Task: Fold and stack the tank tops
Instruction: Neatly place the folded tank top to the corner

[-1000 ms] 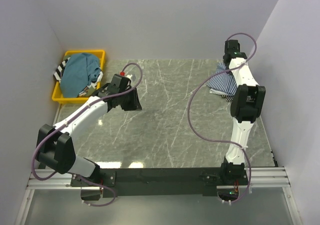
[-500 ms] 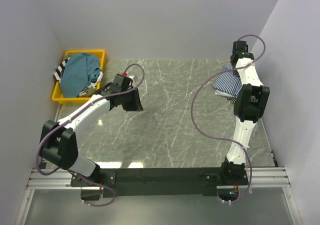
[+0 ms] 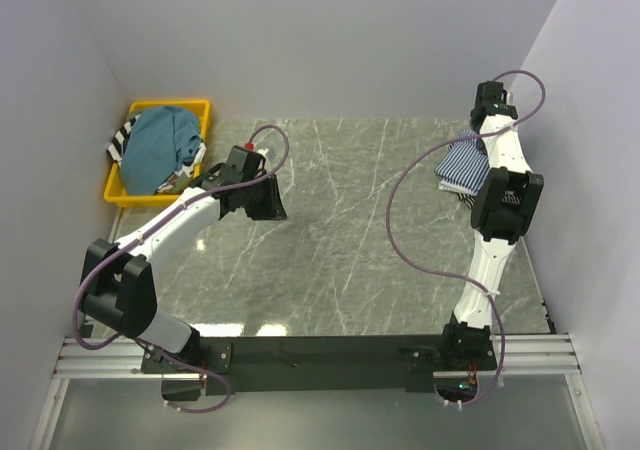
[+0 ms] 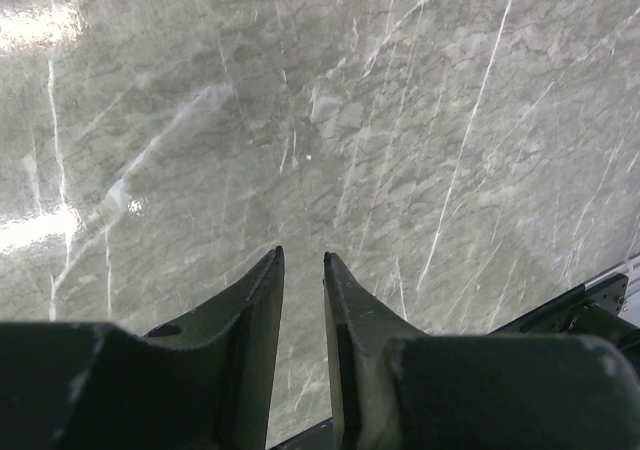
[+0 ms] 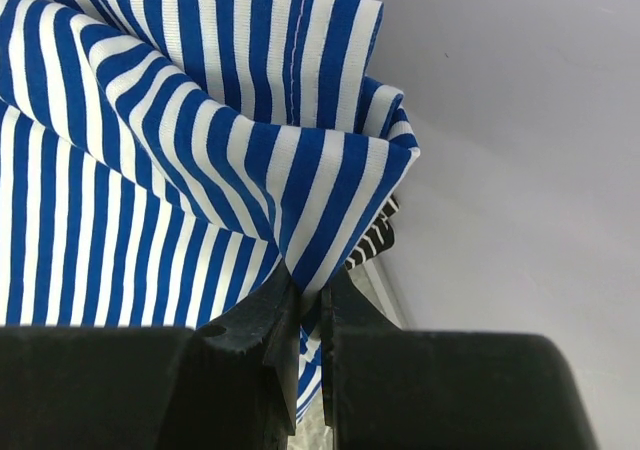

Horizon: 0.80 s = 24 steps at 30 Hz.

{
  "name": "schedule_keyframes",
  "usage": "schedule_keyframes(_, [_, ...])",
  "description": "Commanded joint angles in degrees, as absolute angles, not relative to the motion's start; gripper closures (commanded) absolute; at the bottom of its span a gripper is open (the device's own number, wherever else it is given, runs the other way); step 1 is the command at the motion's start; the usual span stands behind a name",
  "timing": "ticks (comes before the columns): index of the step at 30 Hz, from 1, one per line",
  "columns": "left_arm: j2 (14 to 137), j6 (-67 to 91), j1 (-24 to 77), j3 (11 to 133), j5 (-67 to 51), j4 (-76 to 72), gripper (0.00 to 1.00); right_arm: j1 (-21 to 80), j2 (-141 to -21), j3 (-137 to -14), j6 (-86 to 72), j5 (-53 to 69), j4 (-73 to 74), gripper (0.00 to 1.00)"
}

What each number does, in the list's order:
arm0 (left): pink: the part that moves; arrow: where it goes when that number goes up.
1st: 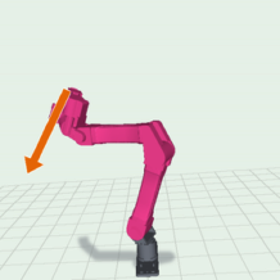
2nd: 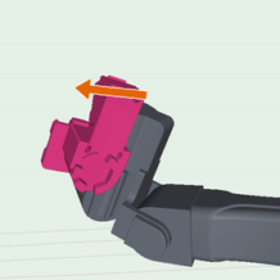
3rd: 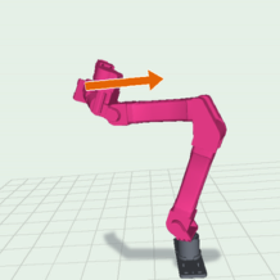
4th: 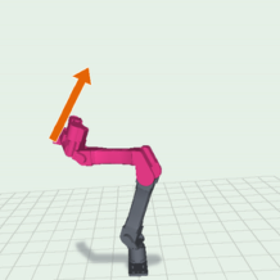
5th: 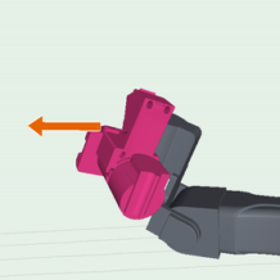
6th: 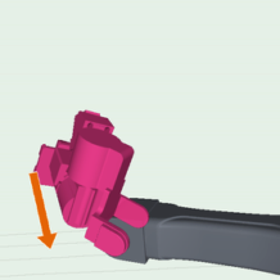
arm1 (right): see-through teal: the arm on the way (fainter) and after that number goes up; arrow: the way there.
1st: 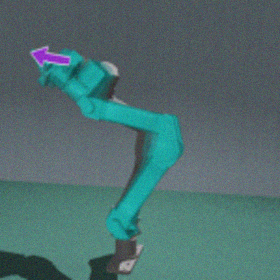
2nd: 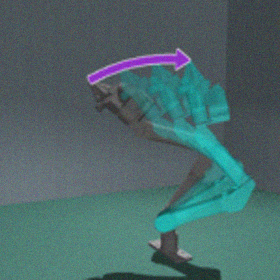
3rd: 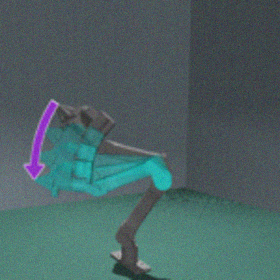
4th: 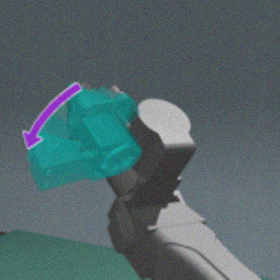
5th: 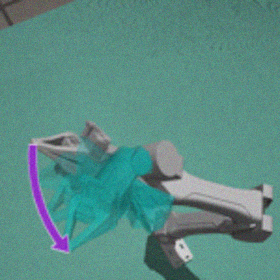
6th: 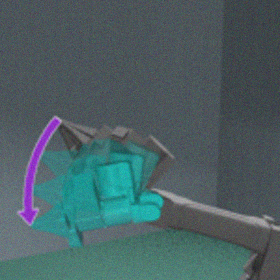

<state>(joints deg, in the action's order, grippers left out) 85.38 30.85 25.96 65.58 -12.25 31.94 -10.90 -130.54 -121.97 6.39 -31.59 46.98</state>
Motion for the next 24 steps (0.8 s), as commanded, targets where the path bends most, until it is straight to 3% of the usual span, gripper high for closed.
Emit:
schedule_keyframes(1, [85.7, 30.1, 25.8, 67.9, -13.5, 30.7, 0.71, -11.5, -128.8, -125.6, 5.0, -36.2, 47.3, 1.0])
schedule_keyframes(10, [85.8, 30.1, 25.8, 67.8, -14.0, 30.5, 0.71, -13.1, -130.3, -128.0, 3.0, -36.1, 49.8, 0.98])
schedule_keyframes(13, [86.0, 30.2, 25.8, 67.8, -14.5, 30.3, 0.71, -13.0, -131.4, -128.6, 2.6, -35.4, 51.0, 0.67])
schedule_keyframes(14, [85.9, 30.1, 25.8, 67.7, -14.5, 30.3, 0.71, -13.0, -131.8, -128.8, 2.4, -36.0, 51.3, 0.41])
schedule_keyframes(15, [85.9, 30.1, 25.8, 67.5, -14.5, 30.3, 0.71, -13.0, -131.9, -129.1, 2.0, -36.0, 51.7, 0.29])
schedule_keyframes(17, [85.7, 30.2, 25.8, 67.3, -14.5, 30.3, 0.7, -13.0, -131.2, -129.3, 0.7, -35.6, 52.5, 0.17])
schedule_keyframes(24, [84.7, 30.9, 25.8, 67.0, -14.7, 28.9, 0.67, -9.4, -124.8, -129.6, -3.0, -33.3, 51.8, 0.16])
